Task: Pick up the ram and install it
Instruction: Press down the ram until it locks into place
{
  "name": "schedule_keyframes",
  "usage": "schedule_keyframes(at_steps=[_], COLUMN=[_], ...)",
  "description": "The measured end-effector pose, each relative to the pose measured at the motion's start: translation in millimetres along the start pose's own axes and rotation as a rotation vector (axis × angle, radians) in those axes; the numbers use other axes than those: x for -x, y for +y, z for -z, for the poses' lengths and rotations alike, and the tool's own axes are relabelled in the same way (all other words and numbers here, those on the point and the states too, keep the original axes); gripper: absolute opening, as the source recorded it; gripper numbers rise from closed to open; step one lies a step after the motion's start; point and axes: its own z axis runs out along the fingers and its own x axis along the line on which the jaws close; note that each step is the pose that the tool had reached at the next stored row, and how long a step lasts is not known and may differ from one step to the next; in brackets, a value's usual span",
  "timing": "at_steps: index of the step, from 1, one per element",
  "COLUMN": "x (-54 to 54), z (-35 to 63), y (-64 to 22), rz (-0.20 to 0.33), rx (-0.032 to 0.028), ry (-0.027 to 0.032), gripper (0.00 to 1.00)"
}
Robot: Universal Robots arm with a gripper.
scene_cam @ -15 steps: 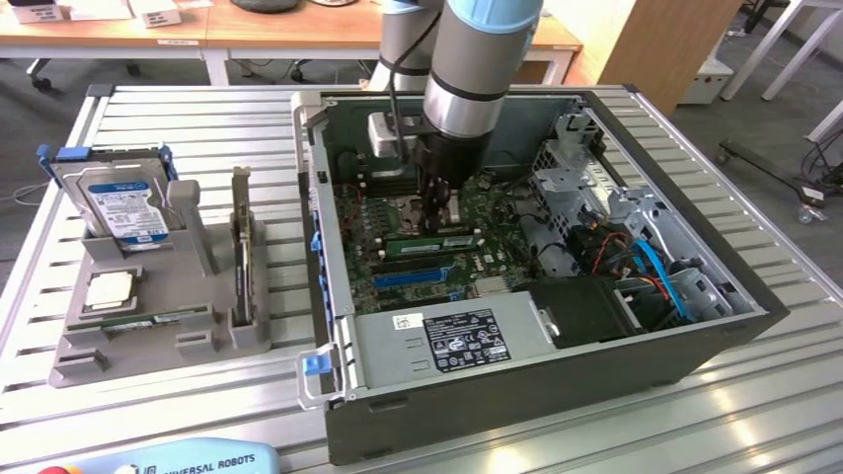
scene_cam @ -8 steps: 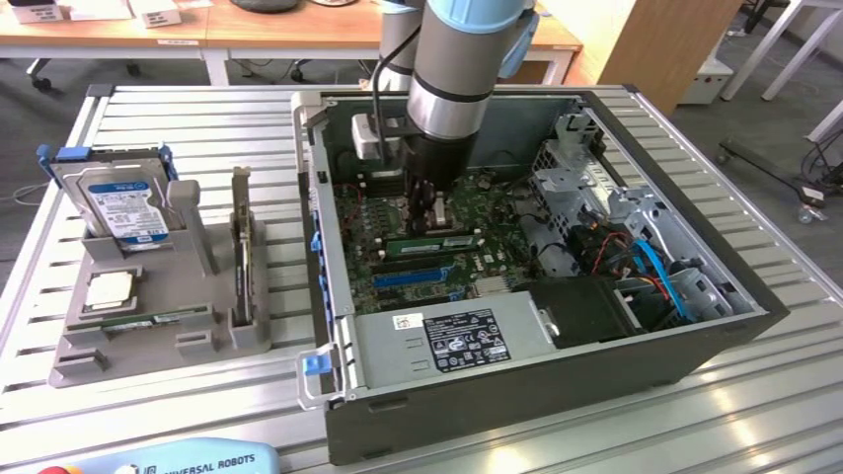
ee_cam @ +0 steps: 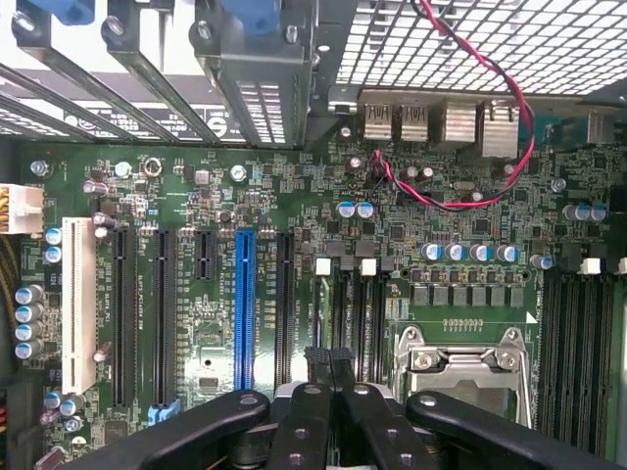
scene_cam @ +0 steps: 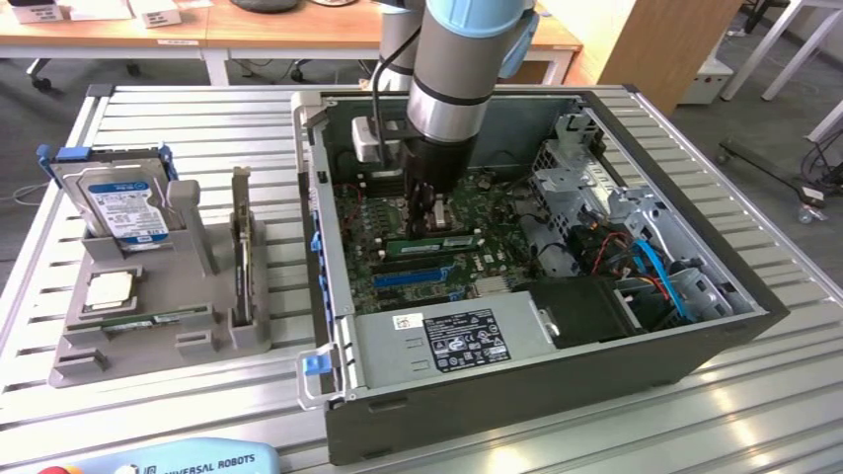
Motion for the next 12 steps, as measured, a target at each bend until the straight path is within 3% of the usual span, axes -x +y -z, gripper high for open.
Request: schedule_keyframes(at_steps=[12], x=[-0.1], z=[-2.5], y=[-0.1], rz=[0.0], rx=[-0.0002], ry=[-0.0001], gripper=[0.1])
